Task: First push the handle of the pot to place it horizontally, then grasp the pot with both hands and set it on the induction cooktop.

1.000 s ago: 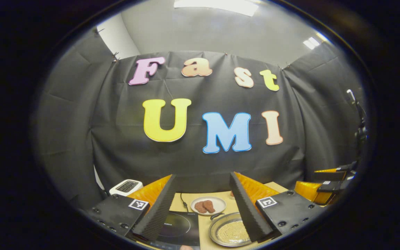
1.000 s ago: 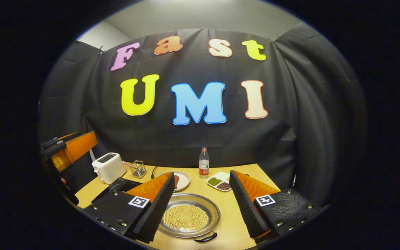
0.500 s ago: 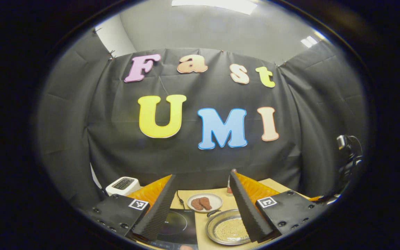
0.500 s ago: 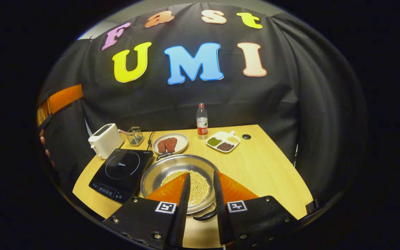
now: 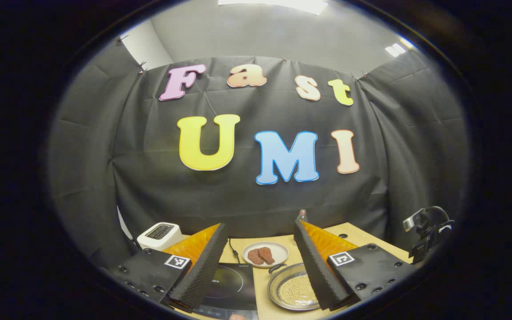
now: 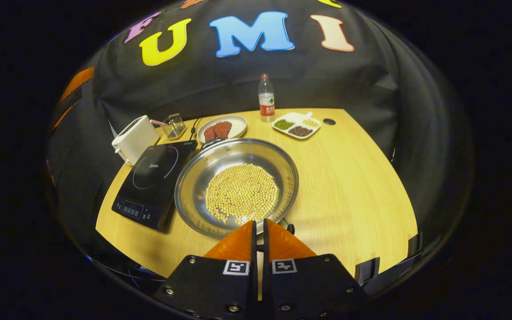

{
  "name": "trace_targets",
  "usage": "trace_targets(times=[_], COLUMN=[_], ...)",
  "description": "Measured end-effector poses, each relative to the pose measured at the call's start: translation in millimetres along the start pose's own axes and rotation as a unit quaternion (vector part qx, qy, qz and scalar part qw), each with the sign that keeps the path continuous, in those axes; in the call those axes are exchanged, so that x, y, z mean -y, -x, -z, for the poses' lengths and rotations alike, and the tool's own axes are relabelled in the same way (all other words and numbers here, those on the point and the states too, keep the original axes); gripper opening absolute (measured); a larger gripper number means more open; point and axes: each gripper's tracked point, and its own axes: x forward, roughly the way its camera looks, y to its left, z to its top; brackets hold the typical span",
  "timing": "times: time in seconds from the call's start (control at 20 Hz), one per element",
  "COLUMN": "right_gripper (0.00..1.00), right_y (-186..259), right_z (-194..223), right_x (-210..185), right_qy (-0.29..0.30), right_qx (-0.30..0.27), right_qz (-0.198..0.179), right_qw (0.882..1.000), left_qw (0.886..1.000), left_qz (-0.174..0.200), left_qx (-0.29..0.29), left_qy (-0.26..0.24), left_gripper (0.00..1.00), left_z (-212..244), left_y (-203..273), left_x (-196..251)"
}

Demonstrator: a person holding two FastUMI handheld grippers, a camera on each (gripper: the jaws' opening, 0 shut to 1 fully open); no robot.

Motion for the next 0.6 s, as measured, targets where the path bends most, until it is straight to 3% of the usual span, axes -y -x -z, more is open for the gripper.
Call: trace_targets(times=[0.4, 0.6], right_gripper=[0.04, 0.04], right_y=[-22.0, -32.8], right_z=[43.5, 57.4], right_x=[-23.5, -26.3], right_qy=[0.002, 0.001], right_qx=[-0.093, -0.12], right_qz=[-0.044, -0.045], right_qw=[0.995, 0.992], left_qw=[1.0, 0.999], left_qz=[-0.013, -0.017], left_qx=[-0.022, -0.032], left_qy=[0.001, 0.001], left_gripper=[0.98, 0.98], left_z=[17.4, 23.5], left_y=[1.6, 0.1], left_x=[-7.2, -8.7])
